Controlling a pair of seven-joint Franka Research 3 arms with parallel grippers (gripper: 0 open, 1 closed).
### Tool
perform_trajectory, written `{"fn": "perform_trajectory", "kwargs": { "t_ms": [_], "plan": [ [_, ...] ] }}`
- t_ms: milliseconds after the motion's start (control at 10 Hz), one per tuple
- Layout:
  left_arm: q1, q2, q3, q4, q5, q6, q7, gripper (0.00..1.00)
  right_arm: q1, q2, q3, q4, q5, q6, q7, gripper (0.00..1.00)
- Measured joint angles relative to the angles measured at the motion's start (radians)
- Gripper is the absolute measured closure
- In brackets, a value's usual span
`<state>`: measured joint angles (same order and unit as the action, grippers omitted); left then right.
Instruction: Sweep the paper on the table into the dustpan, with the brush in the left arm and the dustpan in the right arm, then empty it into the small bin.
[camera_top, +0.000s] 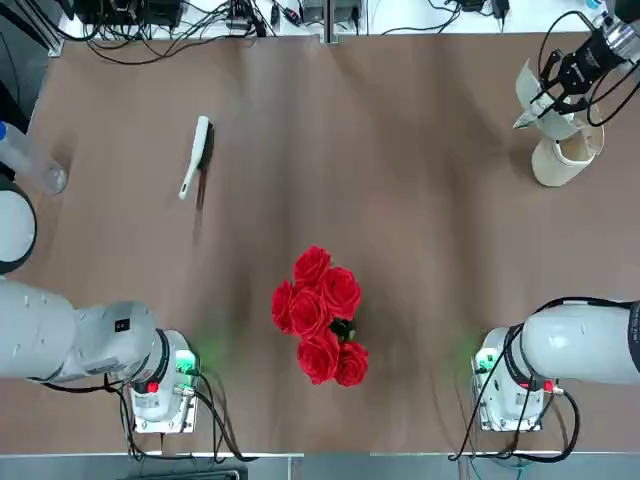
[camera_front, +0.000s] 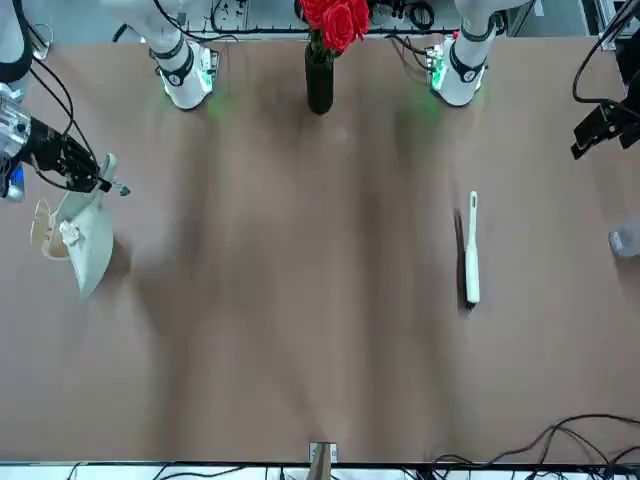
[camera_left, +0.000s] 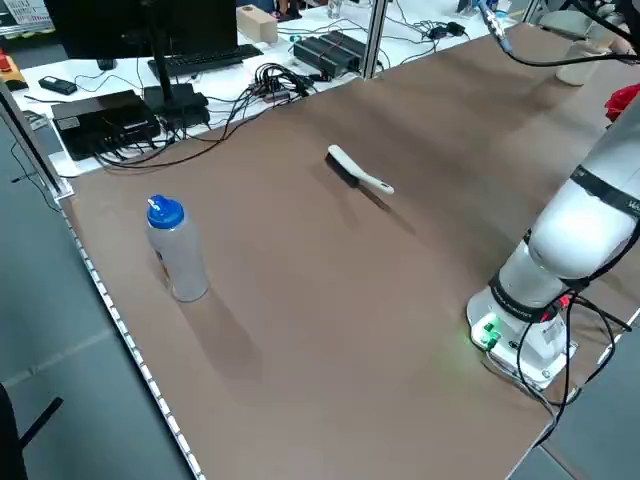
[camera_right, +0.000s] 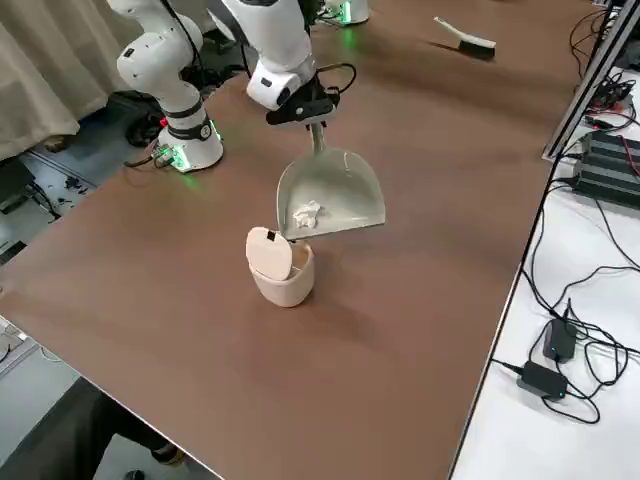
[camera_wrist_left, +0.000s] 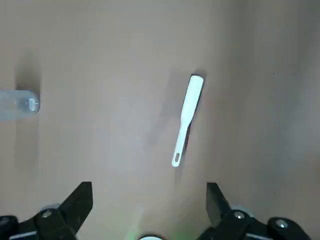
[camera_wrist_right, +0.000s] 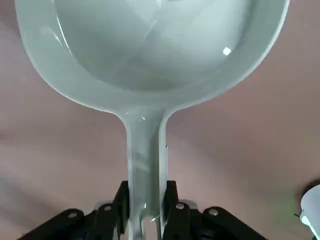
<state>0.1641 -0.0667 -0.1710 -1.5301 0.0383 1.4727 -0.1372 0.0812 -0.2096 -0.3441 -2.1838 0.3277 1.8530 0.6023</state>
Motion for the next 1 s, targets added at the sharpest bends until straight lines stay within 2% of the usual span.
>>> {"fn": "perform_trajectory", "kwargs": {
  "t_ms": [600,1000],
  "plan": [
    [-0.009,-0.01,-0.016,0.004,0.0,-0.032,-0.021,0.0,-0.015,-0.003,0.0,-0.01,0.0,0.0,-0.022,0.67],
    [-0.01,-0.01,-0.039,0.006,0.0,-0.032,-0.029,0.0,-0.017,-0.008,-0.029,-0.009,0.044,-0.032,-0.024,0.67]
  ]
}}
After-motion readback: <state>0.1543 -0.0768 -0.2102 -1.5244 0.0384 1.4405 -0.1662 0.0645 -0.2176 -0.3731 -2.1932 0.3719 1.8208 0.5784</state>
